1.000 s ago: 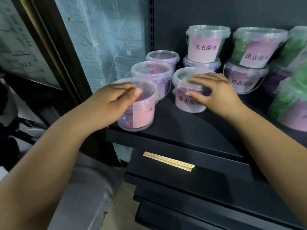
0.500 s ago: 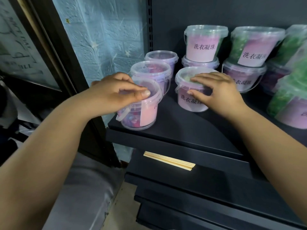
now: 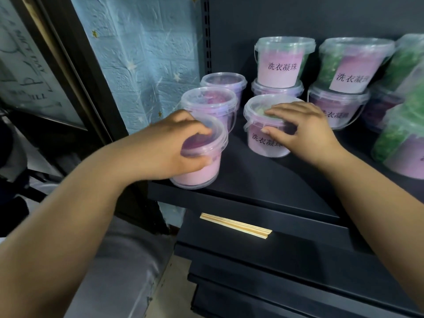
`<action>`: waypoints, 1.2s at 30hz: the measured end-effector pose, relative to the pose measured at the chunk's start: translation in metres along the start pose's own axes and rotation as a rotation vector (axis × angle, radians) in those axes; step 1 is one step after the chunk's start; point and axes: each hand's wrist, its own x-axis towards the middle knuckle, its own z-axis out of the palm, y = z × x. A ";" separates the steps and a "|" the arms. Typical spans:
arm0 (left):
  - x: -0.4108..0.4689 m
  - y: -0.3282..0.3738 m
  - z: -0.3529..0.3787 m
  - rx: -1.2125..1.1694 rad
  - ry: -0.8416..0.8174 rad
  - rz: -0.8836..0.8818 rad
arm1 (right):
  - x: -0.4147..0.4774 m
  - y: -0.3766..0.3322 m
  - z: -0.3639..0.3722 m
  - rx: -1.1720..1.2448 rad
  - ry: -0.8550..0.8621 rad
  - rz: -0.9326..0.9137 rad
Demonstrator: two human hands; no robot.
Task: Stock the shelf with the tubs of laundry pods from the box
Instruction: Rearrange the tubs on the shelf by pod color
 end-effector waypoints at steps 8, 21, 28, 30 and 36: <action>0.006 -0.015 0.004 -0.269 0.042 0.090 | 0.000 0.000 -0.003 0.026 -0.028 0.018; 0.027 0.011 -0.009 -0.054 -0.048 0.065 | 0.005 0.012 -0.045 0.351 -0.348 0.162; 0.059 0.034 -0.026 0.005 -0.133 -0.001 | -0.016 0.046 -0.075 0.084 -0.241 0.180; 0.079 0.045 -0.028 -0.082 -0.086 0.024 | -0.021 0.054 -0.081 0.043 -0.234 0.205; 0.179 0.058 -0.033 -0.102 0.225 0.057 | -0.040 0.063 -0.097 -0.101 -0.220 0.211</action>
